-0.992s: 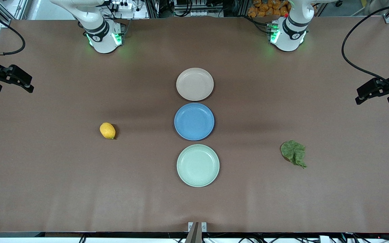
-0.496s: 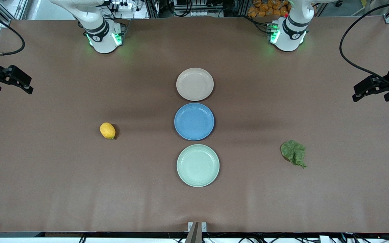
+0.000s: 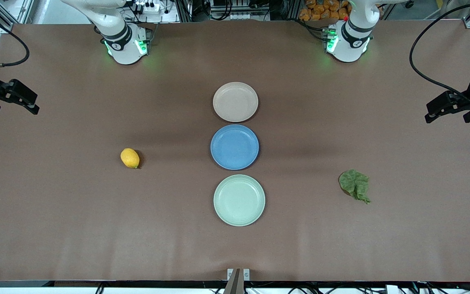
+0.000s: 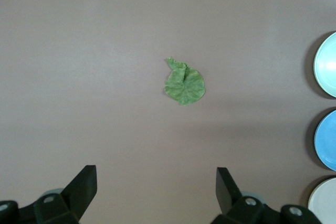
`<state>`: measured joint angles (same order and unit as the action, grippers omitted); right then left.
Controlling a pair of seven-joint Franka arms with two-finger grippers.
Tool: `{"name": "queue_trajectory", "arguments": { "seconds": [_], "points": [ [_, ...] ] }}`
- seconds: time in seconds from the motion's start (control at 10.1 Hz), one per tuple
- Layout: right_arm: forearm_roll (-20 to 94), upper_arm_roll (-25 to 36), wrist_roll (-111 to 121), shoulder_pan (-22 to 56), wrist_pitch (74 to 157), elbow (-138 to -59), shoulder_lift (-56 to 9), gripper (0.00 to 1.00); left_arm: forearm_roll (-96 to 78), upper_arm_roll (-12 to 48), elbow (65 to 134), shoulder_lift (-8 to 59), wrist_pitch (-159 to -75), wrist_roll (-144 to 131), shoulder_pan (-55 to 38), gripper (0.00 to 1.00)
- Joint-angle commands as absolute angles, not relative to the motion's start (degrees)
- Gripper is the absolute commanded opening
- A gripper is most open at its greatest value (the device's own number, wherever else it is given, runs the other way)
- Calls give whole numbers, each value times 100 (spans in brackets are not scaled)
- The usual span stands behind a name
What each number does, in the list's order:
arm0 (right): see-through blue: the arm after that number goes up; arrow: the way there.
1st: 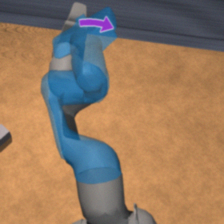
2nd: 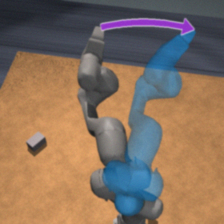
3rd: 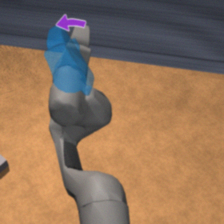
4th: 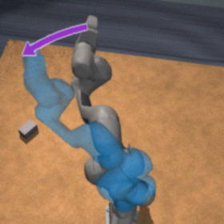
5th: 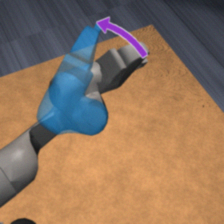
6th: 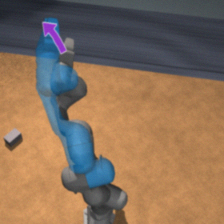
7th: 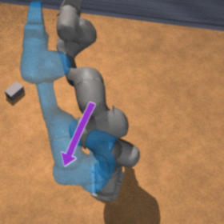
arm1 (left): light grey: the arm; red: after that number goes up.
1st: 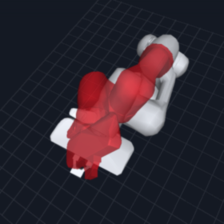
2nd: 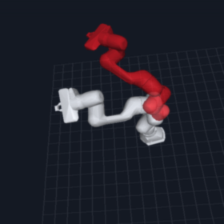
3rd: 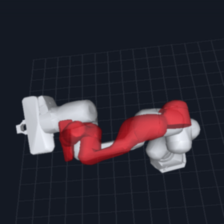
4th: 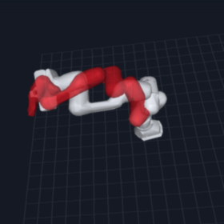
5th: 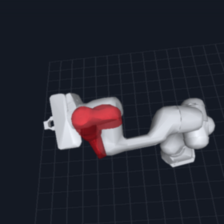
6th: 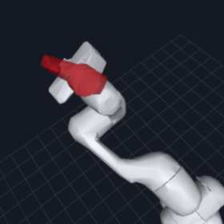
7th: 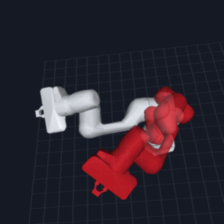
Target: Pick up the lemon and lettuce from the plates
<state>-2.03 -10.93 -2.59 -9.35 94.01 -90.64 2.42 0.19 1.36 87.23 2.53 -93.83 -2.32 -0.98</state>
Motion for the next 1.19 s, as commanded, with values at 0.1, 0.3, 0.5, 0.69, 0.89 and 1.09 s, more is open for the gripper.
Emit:
{"name": "queue_trajectory", "arguments": {
  "seconds": [0.1,0.3,0.5,0.69,0.89,1.09],
  "points": [
    [-211,-1397,-229,-1230,9431,-9000,211,100,18,123,8701,211,-9360,-281,-62,100],
    [-202,-1389,-229,-1230,9422,-9009,211,100,35,123,8701,211,-9352,-281,-62,100],
    [-202,-1345,-229,-1195,9422,-9009,220,100,35,123,8710,211,-9351,-281,-62,100],
    [-185,-1336,-246,-1195,9404,-9009,220,100,44,106,8701,246,-9351,-272,-53,100],
    [-167,-1327,-263,-1187,9387,-9009,228,100,53,105,8701,237,-9343,-272,-53,100],
    [-158,-1179,-290,-1047,9378,-9017,246,100,53,105,8701,237,-9343,-264,-62,100]
  ]
}}
